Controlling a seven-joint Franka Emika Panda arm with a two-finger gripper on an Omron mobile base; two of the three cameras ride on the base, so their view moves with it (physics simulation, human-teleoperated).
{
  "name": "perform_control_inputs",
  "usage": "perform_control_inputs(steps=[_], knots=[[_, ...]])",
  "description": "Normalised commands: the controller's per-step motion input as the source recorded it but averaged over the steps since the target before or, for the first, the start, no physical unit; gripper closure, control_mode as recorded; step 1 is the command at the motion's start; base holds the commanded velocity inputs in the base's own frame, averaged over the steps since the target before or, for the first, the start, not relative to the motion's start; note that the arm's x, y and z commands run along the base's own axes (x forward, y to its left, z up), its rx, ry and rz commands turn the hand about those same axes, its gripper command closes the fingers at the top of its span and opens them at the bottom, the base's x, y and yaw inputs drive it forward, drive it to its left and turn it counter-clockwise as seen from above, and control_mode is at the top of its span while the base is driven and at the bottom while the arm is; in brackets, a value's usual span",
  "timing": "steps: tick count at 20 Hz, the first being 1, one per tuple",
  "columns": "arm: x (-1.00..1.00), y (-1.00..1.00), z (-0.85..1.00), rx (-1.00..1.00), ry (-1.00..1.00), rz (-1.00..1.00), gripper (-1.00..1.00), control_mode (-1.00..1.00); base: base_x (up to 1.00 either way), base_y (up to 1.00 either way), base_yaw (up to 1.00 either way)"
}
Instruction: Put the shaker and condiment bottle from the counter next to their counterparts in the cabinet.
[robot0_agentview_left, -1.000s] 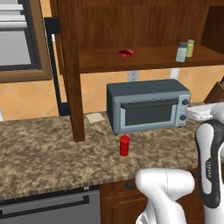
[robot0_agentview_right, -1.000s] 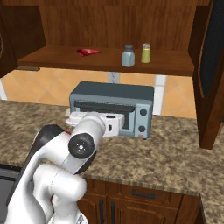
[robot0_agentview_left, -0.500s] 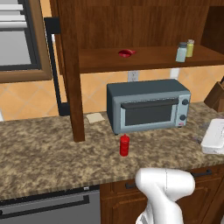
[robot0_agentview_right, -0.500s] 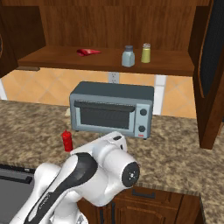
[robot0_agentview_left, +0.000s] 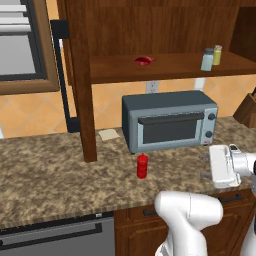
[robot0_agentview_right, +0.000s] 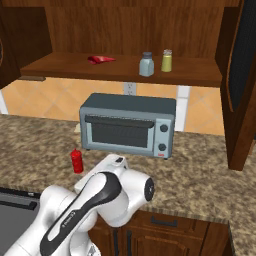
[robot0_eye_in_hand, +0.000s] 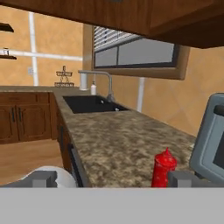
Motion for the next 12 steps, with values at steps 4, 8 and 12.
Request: perform_control_inputs(steps=[4, 8, 12], knots=[[0.39, 0.12, -0.51, -0.01, 0.0, 0.03, -1.0, -1.0, 0.0, 0.0, 0.0], [0.34, 0.48, -0.95, -0.06, 0.0, 0.04, -1.0, -1.0, 0.0, 0.0, 0.0], [0.8, 0.57, -0.68, -0.01, 0.0, 0.0, -1.0, -1.0, 0.0, 0.0, 0.0]])
